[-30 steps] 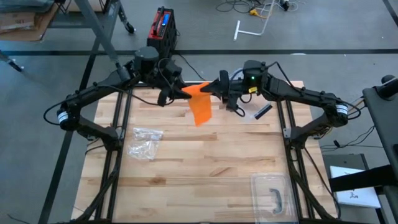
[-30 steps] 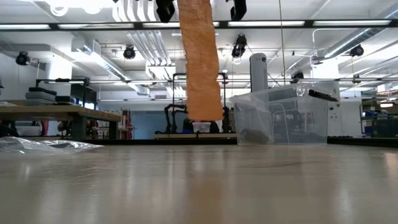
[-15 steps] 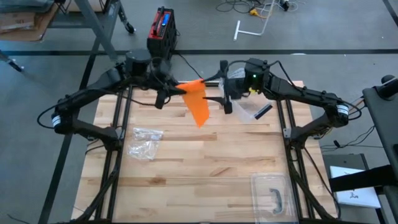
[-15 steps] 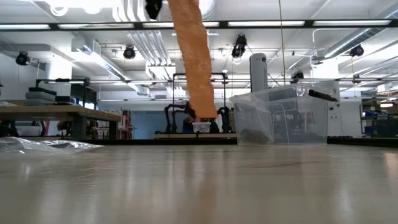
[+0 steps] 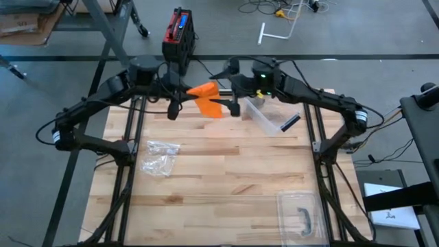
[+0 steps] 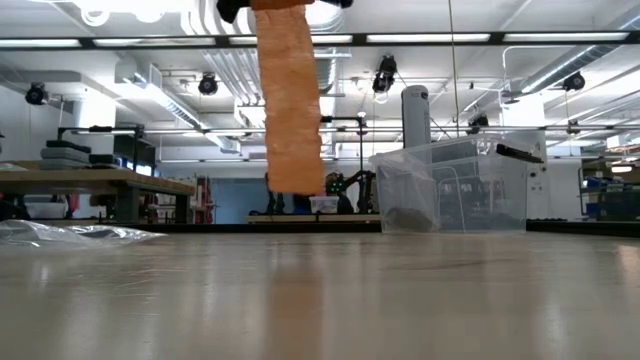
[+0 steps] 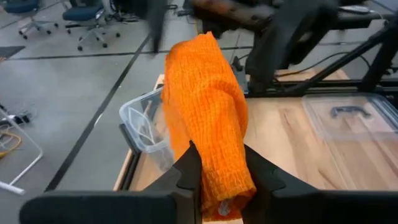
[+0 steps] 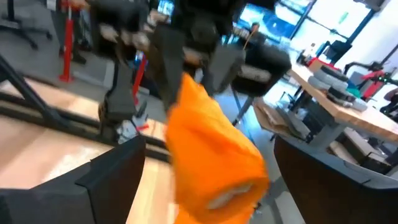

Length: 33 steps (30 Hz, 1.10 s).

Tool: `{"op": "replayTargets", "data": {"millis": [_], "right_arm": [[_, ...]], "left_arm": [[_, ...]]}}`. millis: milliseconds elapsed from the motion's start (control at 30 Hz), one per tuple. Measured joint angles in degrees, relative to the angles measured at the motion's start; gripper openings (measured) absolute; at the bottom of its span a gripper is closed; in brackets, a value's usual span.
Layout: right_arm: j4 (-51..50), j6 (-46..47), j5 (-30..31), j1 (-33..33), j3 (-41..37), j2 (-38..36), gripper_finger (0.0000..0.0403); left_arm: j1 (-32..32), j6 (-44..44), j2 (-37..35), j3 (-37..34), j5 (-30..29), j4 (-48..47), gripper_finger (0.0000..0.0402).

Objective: Roll bandage
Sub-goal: Roll the orange bandage on the table

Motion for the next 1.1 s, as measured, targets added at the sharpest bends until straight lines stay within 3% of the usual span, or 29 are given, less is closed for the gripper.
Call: {"op": "replayTargets", "data": {"millis": [167,300,500,767,933,1100], "right_arm": [[-6.9,-3.1,0.1,-0.2,8.4,5.3,0.0343],[-14.3,-2.4,-0.5,-0.5,14.6,8.9,0.0304],[-19.1,-1.7,-1.2,-0.4,19.3,10.9,0.0206],[-18.6,1.9,-5.2,-0.9,19.2,9.5,0.004],[-17.9,6.9,-9.0,-3.4,19.1,7.8,0.0039],[-15.4,12.2,-14.3,-4.4,18.4,8.2,0.0043]], "left_arm": [[-0.5,3.0,-0.3,0.1,1.1,-1.2,0.0068],[-0.6,3.5,-0.3,0.1,1.3,-1.4,0.0064],[-0.5,3.7,-1.1,0.1,1.1,-0.8,0.0061],[-0.7,4.2,-3.2,0.1,0.0,-1.1,0.0108],[-0.6,4.8,-5.3,-0.9,-0.9,-2.4,0.0151],[-0.6,1.7,-5.8,-7.4,-1.1,5.9,0.0193]]}}
